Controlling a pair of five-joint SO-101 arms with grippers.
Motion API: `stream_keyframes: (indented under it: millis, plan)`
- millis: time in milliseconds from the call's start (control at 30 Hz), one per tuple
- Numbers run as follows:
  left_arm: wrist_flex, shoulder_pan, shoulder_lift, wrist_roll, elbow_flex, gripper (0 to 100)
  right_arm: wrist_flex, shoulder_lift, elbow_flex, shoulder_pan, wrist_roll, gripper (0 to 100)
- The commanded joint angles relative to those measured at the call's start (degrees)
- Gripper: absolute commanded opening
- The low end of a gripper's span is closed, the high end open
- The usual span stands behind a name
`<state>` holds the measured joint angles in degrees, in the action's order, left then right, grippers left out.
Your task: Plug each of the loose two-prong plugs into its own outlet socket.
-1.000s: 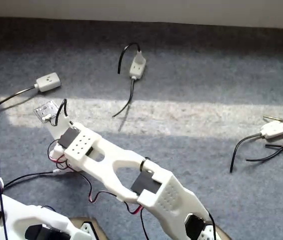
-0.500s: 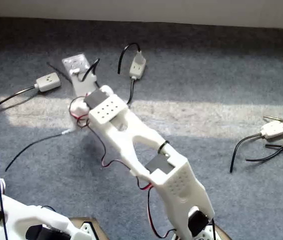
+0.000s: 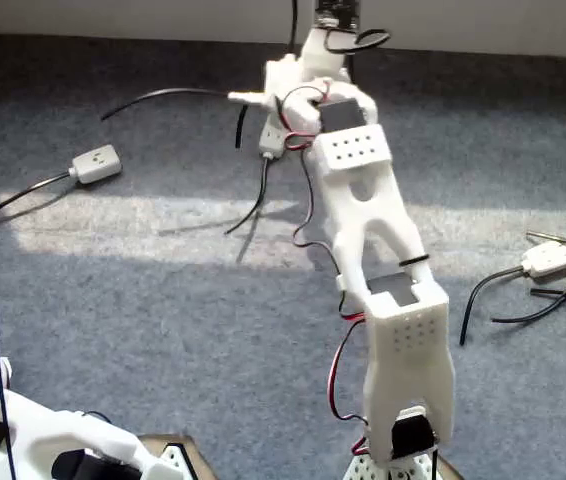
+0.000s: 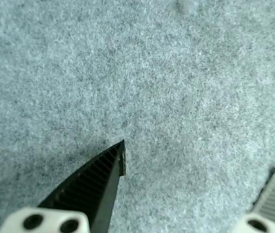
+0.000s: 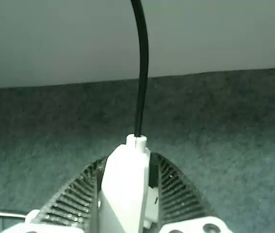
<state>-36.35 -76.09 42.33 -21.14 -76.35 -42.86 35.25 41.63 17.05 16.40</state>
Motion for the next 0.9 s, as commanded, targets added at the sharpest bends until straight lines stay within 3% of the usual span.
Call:
stream_keyframes:
  millis: [0,200,400,467,667,867]
  plan:
    - [0.7,-0.3,1.0,0.4,0.3,44,11.6,-0.9,-4.0,-4.1,0.1,1.2]
    - [0.7,-0.2,1.0,0.4,0.3,44,27.2,1.6,-16.2,-7.5,0.1,1.3]
    - [0.7,-0.2,1.0,0.4,0.3,44,36.5,9.6,-15.8,-8.5,0.1,1.4]
    - [0.7,-0.2,1.0,0.4,0.3,44,36.9,10.9,-14.4,-8.4,0.2,2.8]
    - [0.7,-0.2,1.0,0.4,0.3,44,36.9,11.9,-13.1,-8.4,0.4,19.4]
    - [0.7,-0.2,1.0,0.4,0.3,44,36.9,11.6,-13.1,-8.7,0.5,20.8]
